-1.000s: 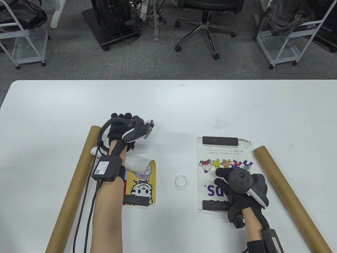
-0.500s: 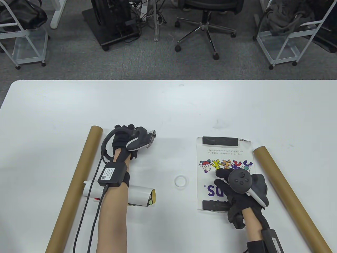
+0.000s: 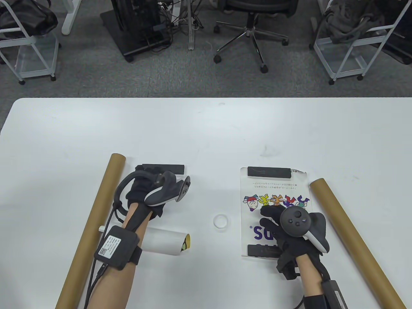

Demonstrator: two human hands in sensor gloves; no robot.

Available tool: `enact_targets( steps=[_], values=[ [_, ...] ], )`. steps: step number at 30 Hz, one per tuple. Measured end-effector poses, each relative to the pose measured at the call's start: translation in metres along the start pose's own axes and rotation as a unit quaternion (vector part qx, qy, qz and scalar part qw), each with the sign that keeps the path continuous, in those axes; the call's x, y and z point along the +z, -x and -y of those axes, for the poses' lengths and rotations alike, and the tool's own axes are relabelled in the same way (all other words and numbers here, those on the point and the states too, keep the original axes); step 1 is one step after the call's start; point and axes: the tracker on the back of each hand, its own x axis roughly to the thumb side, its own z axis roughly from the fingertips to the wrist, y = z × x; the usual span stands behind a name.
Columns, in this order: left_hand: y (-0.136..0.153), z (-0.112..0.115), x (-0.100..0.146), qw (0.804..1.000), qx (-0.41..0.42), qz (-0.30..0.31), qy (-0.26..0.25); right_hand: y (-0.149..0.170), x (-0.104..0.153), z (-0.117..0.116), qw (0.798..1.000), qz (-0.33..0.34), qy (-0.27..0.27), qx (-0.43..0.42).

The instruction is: Roll up posters and store in mailing tubes

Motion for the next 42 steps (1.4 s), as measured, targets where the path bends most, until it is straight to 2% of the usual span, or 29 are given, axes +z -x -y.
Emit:
enact_targets(
  steps=[6, 11, 16, 24, 26, 32, 38, 42],
  values=[
    [0.003, 0.002, 0.055, 0.998, 0.016, 0.026, 0.054, -0.006, 0.003, -0.001, 1.0, 0.016, 0.0, 0.008],
    [0.005, 0.005, 0.099, 0.995, 0.05, 0.047, 0.065, -0.009, 0.003, -0.003, 1.0, 0.023, -0.006, 0.007],
    [0.002, 0.019, 0.122, 0.986, 0.091, 0.083, 0.116, -0.011, 0.004, -0.004, 1.0, 0.024, -0.005, 0.013],
    [-0.02, 0.065, 0.113, 0.97, 0.077, 0.122, 0.197, -0.005, 0.003, -0.006, 1.0, 0.007, -0.005, 0.015],
    [-0.023, 0.07, 0.109, 0.969, 0.074, 0.122, 0.202, -0.005, 0.004, -0.006, 1.0, 0.006, -0.005, 0.014],
    [-0.022, 0.072, 0.096, 0.982, 0.093, 0.101, 0.131, -0.005, 0.003, -0.006, 1.0, 0.006, -0.008, 0.015],
    [-0.029, 0.085, 0.084, 0.99, 0.045, 0.084, 0.108, -0.005, 0.004, -0.006, 1.0, 0.007, -0.01, 0.017],
    [-0.038, 0.093, 0.081, 0.994, 0.016, 0.088, 0.068, -0.006, 0.003, -0.006, 1.0, 0.008, -0.012, 0.018]
  ],
)
